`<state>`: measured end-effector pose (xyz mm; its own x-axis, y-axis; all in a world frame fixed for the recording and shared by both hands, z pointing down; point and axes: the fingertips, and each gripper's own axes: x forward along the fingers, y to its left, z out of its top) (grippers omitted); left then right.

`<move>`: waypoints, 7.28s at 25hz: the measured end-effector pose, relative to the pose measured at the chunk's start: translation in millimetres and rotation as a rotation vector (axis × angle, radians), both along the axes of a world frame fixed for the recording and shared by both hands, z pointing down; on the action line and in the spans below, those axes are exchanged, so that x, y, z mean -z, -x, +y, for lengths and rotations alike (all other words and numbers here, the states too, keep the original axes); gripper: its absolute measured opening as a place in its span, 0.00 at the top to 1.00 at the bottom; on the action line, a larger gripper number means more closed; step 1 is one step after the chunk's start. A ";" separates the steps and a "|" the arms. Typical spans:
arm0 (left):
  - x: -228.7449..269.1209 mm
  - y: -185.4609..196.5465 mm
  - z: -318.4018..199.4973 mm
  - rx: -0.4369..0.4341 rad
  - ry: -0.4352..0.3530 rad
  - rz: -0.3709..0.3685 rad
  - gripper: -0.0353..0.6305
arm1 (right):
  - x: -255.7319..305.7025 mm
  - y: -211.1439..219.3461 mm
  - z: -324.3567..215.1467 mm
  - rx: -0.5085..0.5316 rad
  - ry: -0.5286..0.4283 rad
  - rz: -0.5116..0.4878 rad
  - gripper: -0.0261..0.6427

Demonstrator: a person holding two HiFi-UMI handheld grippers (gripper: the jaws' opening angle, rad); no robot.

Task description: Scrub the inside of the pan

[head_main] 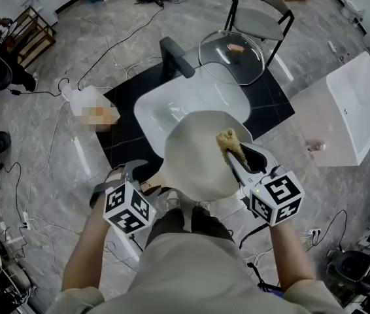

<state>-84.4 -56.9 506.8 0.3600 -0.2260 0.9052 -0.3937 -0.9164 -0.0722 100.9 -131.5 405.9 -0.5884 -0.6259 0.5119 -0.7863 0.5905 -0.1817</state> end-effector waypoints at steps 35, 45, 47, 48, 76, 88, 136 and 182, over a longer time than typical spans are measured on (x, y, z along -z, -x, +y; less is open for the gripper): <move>-119.9 20.0 43.7 -0.024 0.243 -0.197 0.70 | -189.9 32.9 78.0 0.610 0.362 0.484 0.81; -120.5 18.3 44.9 -0.004 0.272 -0.159 0.71 | -229.8 21.8 102.7 0.772 0.497 0.695 0.82; -120.6 18.7 44.9 0.006 0.275 -0.153 0.71 | -230.5 27.3 105.2 0.792 0.517 0.668 0.82; -120.8 19.1 44.4 0.007 0.275 -0.153 0.71 | -231.1 31.1 106.1 0.803 0.525 0.651 0.82; -122.7 21.0 38.0 -0.106 0.251 -0.119 0.72 | -221.1 80.5 -55.4 0.585 0.066 0.546 0.81; -123.9 19.8 41.7 -0.085 0.307 -0.102 0.72 | -229.8 -21.8 -49.7 0.457 0.205 0.962 0.81; -125.7 24.5 36.3 -0.109 0.311 -0.164 0.75 | -222.9 42.0 -66.5 0.324 0.052 0.810 0.82; -128.5 24.1 38.5 0.004 0.330 -0.158 0.77 | -236.4 9.4 -52.5 0.228 0.194 0.695 0.82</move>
<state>-108.5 -18.4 635.3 0.2094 0.0865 0.9740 -0.4051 -0.8989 0.1670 91.4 -183.9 642.2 -0.1939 -0.3885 0.9008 -0.6202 0.7600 0.1943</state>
